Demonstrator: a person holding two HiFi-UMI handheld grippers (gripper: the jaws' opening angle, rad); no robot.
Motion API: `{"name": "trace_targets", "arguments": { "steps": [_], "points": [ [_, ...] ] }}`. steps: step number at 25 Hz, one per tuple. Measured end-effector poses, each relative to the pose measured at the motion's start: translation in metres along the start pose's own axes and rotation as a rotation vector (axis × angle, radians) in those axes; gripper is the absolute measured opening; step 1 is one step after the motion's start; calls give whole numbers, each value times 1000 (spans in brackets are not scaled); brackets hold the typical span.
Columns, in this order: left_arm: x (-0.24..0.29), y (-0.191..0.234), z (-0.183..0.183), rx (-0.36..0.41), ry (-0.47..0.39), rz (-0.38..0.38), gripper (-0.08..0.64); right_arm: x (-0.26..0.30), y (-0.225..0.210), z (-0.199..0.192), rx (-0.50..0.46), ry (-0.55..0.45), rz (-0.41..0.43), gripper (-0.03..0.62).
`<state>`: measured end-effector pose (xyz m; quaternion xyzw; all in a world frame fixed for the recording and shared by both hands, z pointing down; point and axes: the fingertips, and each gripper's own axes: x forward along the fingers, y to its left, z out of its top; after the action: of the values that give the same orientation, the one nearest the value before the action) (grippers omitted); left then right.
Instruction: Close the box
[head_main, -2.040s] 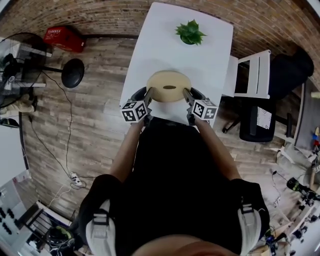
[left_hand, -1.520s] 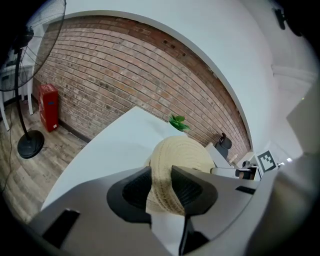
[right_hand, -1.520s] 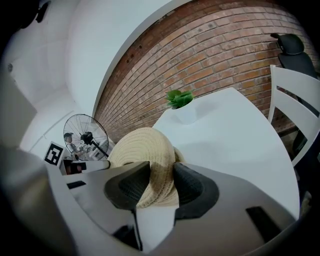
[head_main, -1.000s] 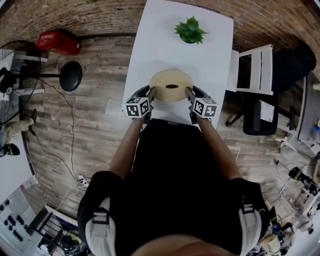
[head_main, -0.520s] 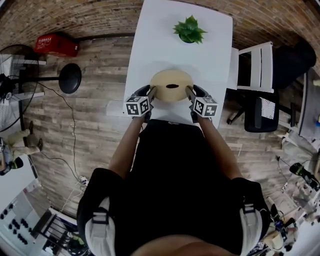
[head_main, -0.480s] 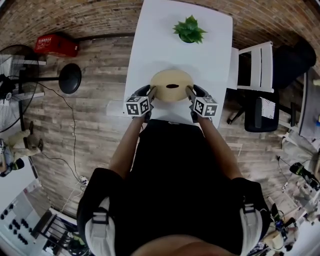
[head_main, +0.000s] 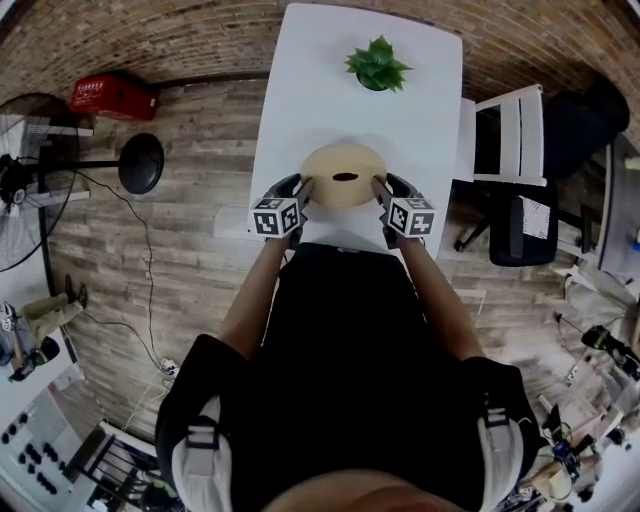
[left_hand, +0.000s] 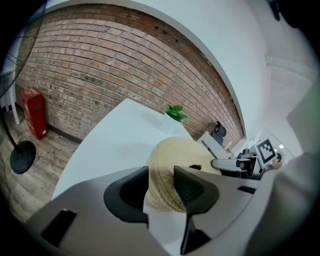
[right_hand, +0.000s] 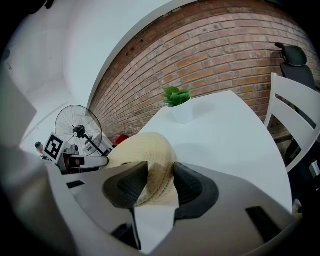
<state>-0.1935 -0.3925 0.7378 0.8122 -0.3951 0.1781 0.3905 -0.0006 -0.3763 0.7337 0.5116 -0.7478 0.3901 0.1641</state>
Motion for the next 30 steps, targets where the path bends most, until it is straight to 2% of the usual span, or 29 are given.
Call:
{"name": "trace_targets", "arguments": {
  "steps": [7,14,18,23,30],
  "points": [
    [-5,-3,7,32,7,27,163,-2,-3,3,-32,24,-7,184],
    [-16,-12,26,106,-39,44,161,-10,-2,15,-85,-13,-9,176],
    [-17,-20,27,137,-57,58,138,-19,2,20,-165,-36,-5,119],
    [-28,-35,26,179,-85,63,85,-31,17,21,-364,-24,7,104],
    [-50,-55,26,187,-131,64,28,-49,31,19,-421,-34,55,46]
  ]
}}
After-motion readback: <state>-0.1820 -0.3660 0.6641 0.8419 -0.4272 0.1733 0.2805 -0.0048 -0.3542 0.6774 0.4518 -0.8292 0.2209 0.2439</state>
